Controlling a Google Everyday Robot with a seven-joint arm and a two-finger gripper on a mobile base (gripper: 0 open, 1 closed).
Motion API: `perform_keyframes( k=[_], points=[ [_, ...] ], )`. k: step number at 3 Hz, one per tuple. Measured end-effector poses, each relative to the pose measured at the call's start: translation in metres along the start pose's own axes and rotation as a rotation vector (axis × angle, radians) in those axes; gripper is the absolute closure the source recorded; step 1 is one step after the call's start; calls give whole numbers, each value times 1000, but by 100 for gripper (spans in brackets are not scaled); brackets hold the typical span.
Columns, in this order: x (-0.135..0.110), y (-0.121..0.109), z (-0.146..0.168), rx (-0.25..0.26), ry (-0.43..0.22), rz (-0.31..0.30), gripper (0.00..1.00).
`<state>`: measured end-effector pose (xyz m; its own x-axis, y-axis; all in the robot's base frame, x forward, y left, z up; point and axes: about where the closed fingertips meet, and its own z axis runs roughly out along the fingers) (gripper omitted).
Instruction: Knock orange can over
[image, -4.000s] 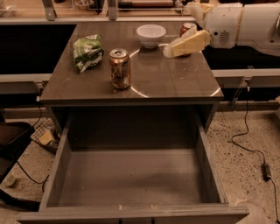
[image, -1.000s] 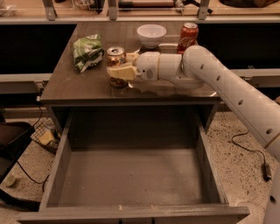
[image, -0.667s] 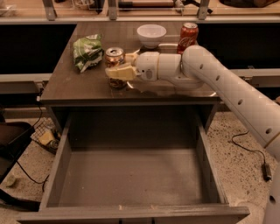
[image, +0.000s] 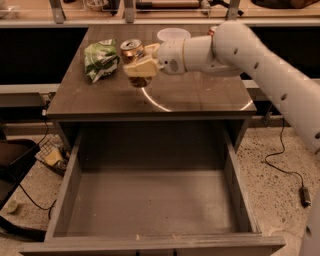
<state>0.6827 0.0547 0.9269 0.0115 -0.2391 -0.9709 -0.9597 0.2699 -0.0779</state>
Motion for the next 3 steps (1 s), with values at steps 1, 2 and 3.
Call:
perform_keyframes(
  k=[1,2,3],
  points=[
    [-11,-17,-10,36,170,-31,100],
    [-3,-26,-16,64,382,-61,100],
    [13,-31,-23,87,587,-82,100]
  ],
)
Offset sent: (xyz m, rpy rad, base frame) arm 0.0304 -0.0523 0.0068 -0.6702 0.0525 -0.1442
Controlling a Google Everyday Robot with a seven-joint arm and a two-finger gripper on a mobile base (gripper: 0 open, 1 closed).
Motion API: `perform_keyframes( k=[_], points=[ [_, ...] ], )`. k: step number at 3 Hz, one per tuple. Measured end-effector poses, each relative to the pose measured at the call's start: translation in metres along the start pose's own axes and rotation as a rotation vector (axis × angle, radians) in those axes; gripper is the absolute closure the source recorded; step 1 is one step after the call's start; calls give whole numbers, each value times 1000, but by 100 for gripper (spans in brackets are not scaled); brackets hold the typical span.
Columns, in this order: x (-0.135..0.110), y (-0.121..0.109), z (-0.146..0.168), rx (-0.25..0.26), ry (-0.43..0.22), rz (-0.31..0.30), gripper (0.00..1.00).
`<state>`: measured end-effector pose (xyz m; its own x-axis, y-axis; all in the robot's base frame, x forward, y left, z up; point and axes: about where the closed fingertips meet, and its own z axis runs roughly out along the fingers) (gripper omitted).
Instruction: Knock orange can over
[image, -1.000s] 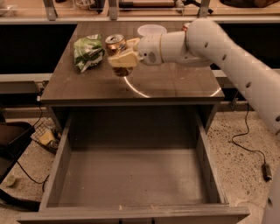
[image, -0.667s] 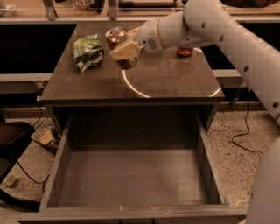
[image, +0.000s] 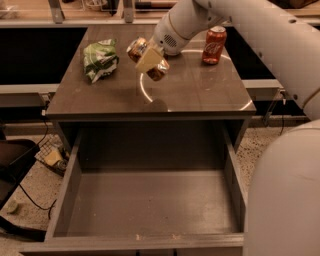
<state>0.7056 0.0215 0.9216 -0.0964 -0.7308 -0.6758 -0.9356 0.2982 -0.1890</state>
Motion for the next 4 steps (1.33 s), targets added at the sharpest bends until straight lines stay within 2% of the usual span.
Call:
perform_keyframes(
  k=[1,2,3,4],
  points=[
    [22,2,10,8,200,-27,100],
    [40,9,28,-13,351,-61,100],
    [57,19,54,-58,433,-79,100],
    [56,18,53,-58,433,-79,85]
  ],
)
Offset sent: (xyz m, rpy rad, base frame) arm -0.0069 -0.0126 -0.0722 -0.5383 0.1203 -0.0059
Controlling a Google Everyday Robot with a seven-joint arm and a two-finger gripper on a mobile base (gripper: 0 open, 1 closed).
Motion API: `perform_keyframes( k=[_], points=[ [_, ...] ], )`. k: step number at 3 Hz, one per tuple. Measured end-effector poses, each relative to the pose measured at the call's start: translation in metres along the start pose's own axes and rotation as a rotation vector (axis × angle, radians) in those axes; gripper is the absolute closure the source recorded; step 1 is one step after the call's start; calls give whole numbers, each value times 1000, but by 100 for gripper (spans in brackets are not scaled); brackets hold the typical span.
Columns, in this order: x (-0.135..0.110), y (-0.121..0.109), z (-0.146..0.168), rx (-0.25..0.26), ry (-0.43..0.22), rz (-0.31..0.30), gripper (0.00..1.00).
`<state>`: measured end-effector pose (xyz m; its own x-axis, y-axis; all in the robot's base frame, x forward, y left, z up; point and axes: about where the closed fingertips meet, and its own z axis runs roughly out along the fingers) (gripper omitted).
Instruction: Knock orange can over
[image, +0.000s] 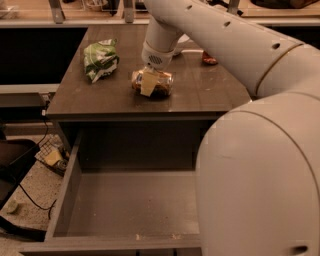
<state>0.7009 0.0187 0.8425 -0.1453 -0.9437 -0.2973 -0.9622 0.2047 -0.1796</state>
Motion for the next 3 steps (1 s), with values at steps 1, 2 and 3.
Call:
perform_keyframes(
  k=[1,2,3],
  points=[
    [0,1,3,-4,2,-1,61],
    [0,1,4,-6,3,-1,39],
    [0,1,3,-6,3,-1,15]
  ],
)
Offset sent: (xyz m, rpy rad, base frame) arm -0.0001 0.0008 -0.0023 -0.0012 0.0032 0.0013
